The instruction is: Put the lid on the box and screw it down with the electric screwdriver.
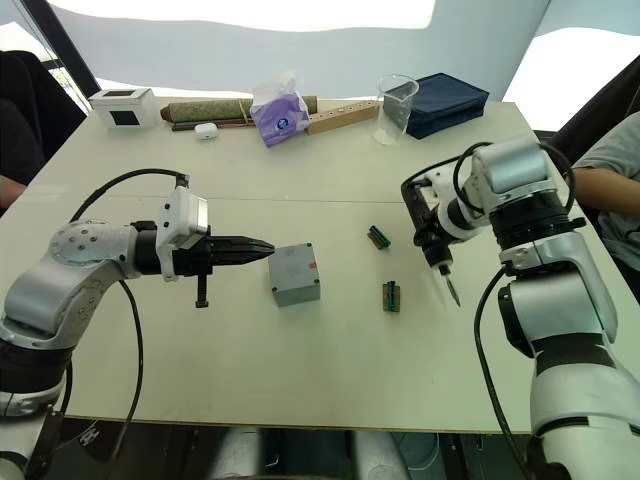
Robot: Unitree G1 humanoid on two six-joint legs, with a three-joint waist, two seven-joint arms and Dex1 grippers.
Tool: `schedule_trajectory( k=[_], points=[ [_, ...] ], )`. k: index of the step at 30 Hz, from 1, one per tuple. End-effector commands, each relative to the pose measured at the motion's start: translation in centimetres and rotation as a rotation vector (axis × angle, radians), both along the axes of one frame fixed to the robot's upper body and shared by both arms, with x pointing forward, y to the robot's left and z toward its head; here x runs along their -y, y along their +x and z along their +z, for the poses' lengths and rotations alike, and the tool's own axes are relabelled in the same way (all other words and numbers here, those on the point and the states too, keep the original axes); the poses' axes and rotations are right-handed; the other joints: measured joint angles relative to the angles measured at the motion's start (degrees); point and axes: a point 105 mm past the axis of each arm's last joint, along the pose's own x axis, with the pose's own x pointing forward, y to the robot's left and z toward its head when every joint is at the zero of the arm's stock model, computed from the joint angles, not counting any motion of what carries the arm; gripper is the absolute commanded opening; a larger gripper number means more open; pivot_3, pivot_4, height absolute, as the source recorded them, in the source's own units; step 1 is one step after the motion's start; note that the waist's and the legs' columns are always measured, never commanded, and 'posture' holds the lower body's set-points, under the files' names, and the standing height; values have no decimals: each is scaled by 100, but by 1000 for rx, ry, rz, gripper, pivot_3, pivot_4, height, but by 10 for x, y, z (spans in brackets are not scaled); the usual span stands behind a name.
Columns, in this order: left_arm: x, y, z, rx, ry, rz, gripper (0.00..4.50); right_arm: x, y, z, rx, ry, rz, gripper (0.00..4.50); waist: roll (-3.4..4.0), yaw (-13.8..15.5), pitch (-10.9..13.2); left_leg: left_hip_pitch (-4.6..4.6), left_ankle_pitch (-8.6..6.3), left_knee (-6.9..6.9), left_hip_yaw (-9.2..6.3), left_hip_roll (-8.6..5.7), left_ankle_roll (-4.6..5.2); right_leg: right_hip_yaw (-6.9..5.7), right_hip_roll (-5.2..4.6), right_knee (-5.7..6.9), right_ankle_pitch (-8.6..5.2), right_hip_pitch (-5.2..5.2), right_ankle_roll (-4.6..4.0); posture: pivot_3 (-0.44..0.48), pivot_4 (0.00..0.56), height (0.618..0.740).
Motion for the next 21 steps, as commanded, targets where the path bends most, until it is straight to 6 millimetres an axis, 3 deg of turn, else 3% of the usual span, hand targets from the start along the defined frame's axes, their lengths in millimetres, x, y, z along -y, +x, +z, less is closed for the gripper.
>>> schedule_trajectory(
  k=[1, 4, 8, 15, 18, 21],
  points=[
    [-2, 2, -2, 18, 32, -16, 0, -51, -14, 72, 369, 150, 293, 1723, 0, -1, 0, -1, 0, -1, -1, 0, 0, 0, 0, -1, 0, 0, 0, 0, 150, 740],
    [-4, 6, -9, 24, 68, -19, 0, -82, -30, 96, 657, 211, 512, 1723, -2, -17, -1, 2, 0, -4, -3, 2, 1, -1, 4, -1, 0, 1, 0, 0, 150, 740],
    [-4, 12, -12, 7, 69, -23, 0, -102, -42, 114, 937, 329, 577, 1723, -1, -10, 0, 4, 0, 6, -9, 1, 0, -6, 2, -1, 0, 13, 1, 0, 150, 740],
    [3, 22, -26, -17, 83, -31, 0, -130, -53, 111, 1113, 526, 643, 1723, -3, 13, -1, 5, 0, 11, -11, -2, -1, -9, -1, -2, 0, 20, 2, 0, 150, 740],
    [6, 27, -37, -30, 96, -26, 0, -141, -60, 106, 1163, 531, 676, 1723, -3, 1, 0, 5, 3, 10, -12, -1, -5, -9, 0, 0, 0, 19, 2, 0, 150, 740],
    [11, 36, -47, -65, 65, 7, 0, -152, -74, 102, 1203, 624, 732, 1723, -2, -16, 0, 7, 6, 10, -12, 0, -10, -9, 1, 2, 0, 19, 2, 0, 150, 740]
  ],
)
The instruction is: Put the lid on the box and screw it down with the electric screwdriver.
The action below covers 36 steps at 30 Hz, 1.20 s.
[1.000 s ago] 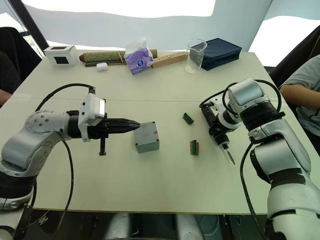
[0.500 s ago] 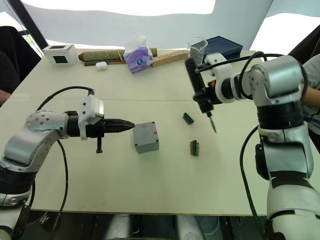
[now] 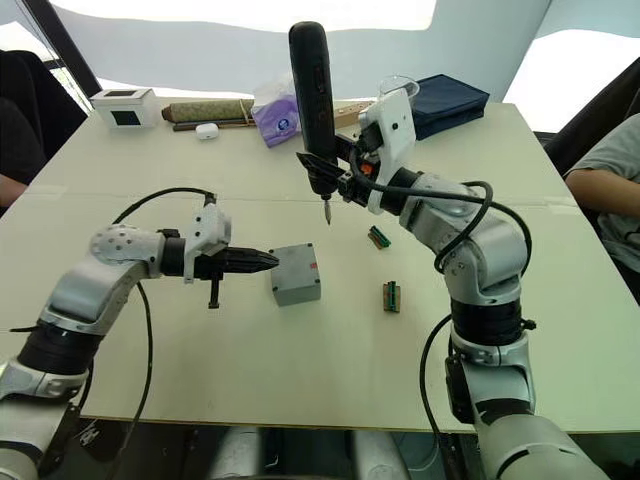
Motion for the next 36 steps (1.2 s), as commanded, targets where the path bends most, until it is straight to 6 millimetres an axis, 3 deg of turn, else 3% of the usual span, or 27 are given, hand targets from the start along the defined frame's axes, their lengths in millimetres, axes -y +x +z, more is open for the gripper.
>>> schedule_trajectory(
  k=[1, 11, 25, 36],
  points=[
    [6, 12, -1, 6, -34, 32, 0, -14, -30, 19, 169, 77, 113, 1723, 0, 2, 0, 1, 0, 0, 0, 0, 0, 0, 0, 2, 0, 0, 0, 0, 150, 740],
    [4, 16, -27, -44, -30, 52, 0, -26, -25, -4, 136, 156, 97, 1723, -1, 3, -5, 16, 3, 6, -5, 0, -4, -5, 0, 7, 0, 19, 0, 0, 150, 740],
    [5, 15, -23, -47, -34, 38, 0, -21, -12, -37, 92, 120, 35, 1723, 0, 3, -5, 18, 3, 7, -6, 0, -6, -5, 0, 8, 0, 21, 0, 0, 150, 740],
    [7, 16, -20, -41, -33, 30, 0, -14, -4, -49, 109, 66, -6, 1723, 1, 3, -6, 19, 4, 8, -7, 0, -7, -5, 1, 9, 0, 22, 0, 0, 150, 740]
  ],
)
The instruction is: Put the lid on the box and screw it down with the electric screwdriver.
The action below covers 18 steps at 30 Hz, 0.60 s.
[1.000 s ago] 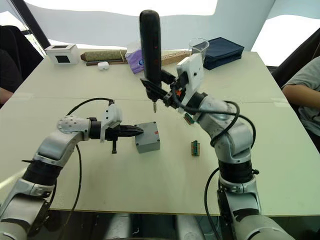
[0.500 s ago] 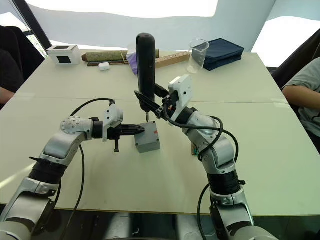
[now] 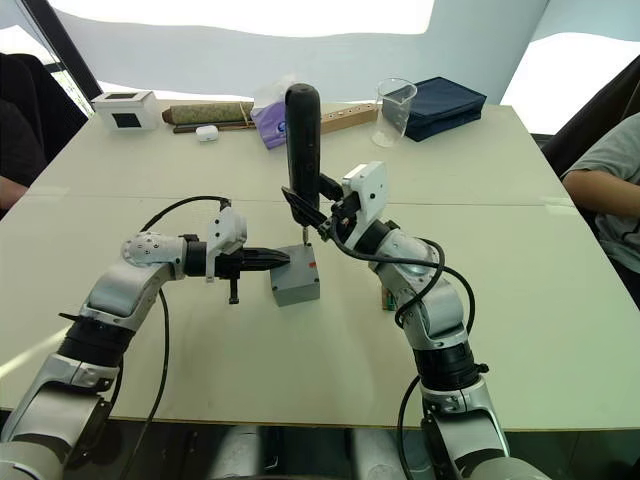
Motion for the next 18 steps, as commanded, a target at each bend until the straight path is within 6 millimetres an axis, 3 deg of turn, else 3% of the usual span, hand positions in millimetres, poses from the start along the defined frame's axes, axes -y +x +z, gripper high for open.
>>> schedule_trajectory(
  k=[1, 12, 18],
  points=[
    [0, 0, -8, -29, 26, 0, 0, 1, -5, 7, 48, -9, 13, 1723, 0, 1, 0, 0, 0, 0, 0, 0, 0, 0, 0, 0, 0, 0, 0, 0, 150, 740],
    [0, 2, -10, -30, 27, 5, 0, -2, -7, 0, 16, -30, 43, 1723, 0, 1, -1, 11, 0, 0, 0, 0, 0, 0, 0, 0, 0, 12, 0, 0, 150, 740],
    [1, 2, -12, -33, 29, 7, 0, -7, 2, -38, -107, -93, 20, 1723, -1, -4, -7, 31, -1, -1, 0, 0, 1, 0, 0, 0, 0, 32, 0, 0, 150, 740]
  ],
)
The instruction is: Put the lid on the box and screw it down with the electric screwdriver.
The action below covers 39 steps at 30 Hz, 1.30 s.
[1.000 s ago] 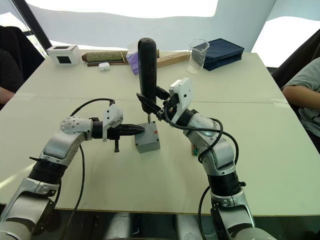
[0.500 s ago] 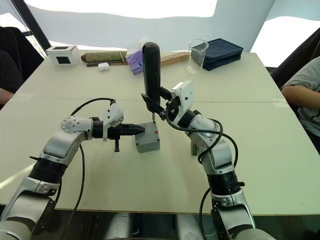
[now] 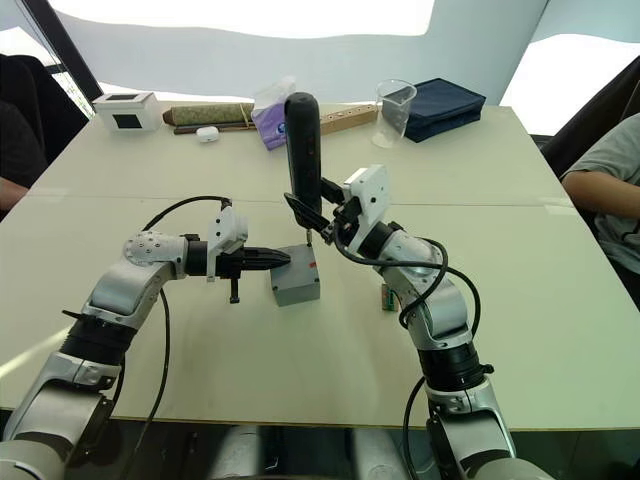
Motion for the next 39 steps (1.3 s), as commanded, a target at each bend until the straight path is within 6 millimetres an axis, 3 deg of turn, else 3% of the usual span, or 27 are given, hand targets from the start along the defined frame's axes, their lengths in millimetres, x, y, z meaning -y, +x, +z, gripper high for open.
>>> schedule_trajectory(
  k=[1, 4, 12, 14, 29, 33, 39],
  points=[
    [0, -1, -11, -26, 35, 0, 0, -3, 7, -34, -122, -51, -16, 1723, -1, -3, -1, 13, 0, -1, 0, 0, 1, 0, 0, -1, 0, 13, 0, 0, 150, 740],
    [1, -2, -13, -29, 43, 1, 0, 1, 12, -47, -168, -86, -43, 1723, -3, -4, -7, 74, -4, -12, 2, 0, 6, 0, 1, -15, -2, 75, -1, 0, 150, 740],
    [-1, -4, -21, -41, 66, 9, 0, 10, 23, -70, -302, -132, -109, 1723, -9, -3, -68, 128, -6, -19, 2, 0, 9, 1, 0, -23, -3, 130, -3, 0, 150, 740],
    [-1, -4, -23, -44, 67, 10, 0, 11, 24, -72, -310, -137, -116, 1723, -10, -4, -87, 164, -13, -28, 3, 0, 19, 1, 0, -40, -5, 168, -4, 0, 150, 740],
    [2, -6, -25, -51, 62, 8, 0, 13, 21, -76, -310, -154, -114, 1723, -27, -2, -149, 166, -15, -42, 4, 0, 21, 2, -3, -50, -6, 168, -7, 0, 150, 740],
    [3, -6, -24, -48, 57, 7, 0, 13, 21, -65, -271, -131, -112, 1723, -28, -1, -150, 166, -16, -46, 4, 0, 22, 2, -4, -53, -13, 168, -19, 0, 150, 740],
    [6, -3, -12, -21, 30, -2, 0, 14, 12, 13, -116, 17, -82, 1723, -26, 2, -144, 161, -16, -59, 7, -2, 21, 5, -7, -56, -12, 158, -19, 0, 150, 740]
  ],
)
